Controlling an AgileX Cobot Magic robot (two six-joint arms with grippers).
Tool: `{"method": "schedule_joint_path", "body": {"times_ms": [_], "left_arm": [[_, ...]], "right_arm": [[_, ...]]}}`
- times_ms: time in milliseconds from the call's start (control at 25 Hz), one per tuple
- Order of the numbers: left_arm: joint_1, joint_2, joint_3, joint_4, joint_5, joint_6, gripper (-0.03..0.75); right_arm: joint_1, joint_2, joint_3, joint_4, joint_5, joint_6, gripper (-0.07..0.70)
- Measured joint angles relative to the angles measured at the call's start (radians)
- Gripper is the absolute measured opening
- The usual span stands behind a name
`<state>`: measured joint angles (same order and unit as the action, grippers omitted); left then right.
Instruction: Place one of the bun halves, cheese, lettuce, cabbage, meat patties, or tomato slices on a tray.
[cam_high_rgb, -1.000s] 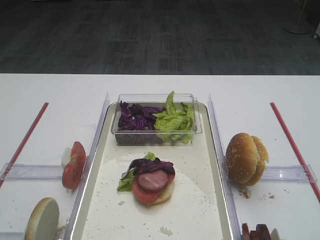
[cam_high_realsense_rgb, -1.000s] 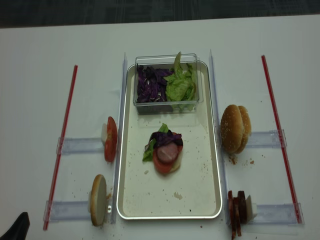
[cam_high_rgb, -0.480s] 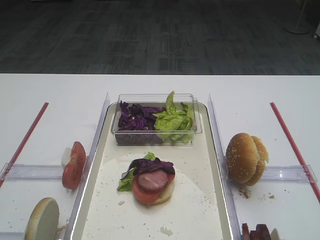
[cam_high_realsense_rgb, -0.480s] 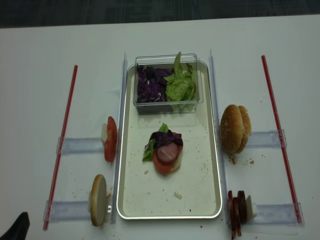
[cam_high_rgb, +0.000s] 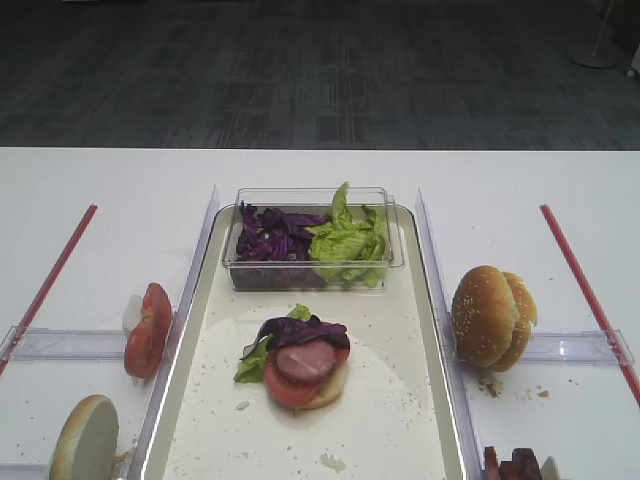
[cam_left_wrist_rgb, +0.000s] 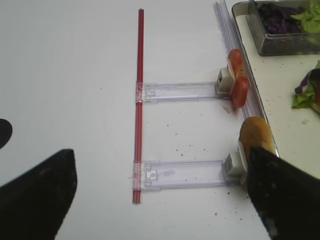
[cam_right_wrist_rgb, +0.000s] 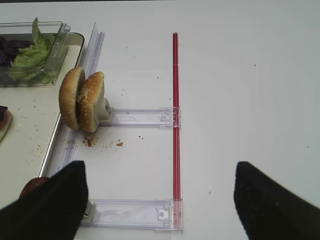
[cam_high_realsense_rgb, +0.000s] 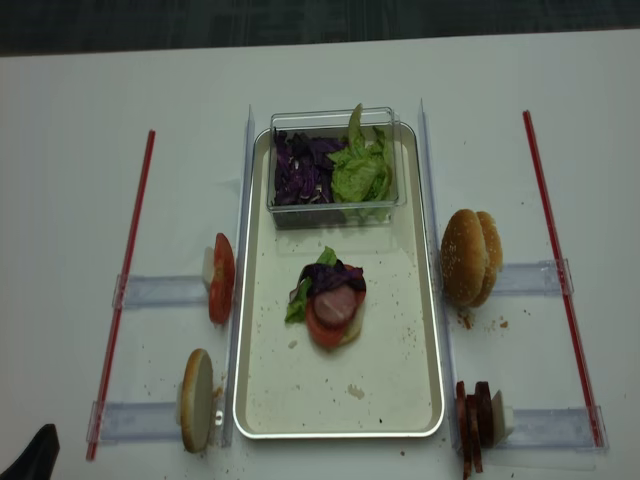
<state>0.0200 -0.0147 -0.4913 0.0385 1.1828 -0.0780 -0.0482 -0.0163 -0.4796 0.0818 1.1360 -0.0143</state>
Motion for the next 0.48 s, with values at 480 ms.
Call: {"method": "schedule_joint_path", "body": {"times_ms": [480], "left_arm": [[0.000,0.000,0.000,0.000,0.000,0.000,0.629]], "right_arm": [[0.000,0.000,0.000,0.000,0.000,0.000,0.617]]}}
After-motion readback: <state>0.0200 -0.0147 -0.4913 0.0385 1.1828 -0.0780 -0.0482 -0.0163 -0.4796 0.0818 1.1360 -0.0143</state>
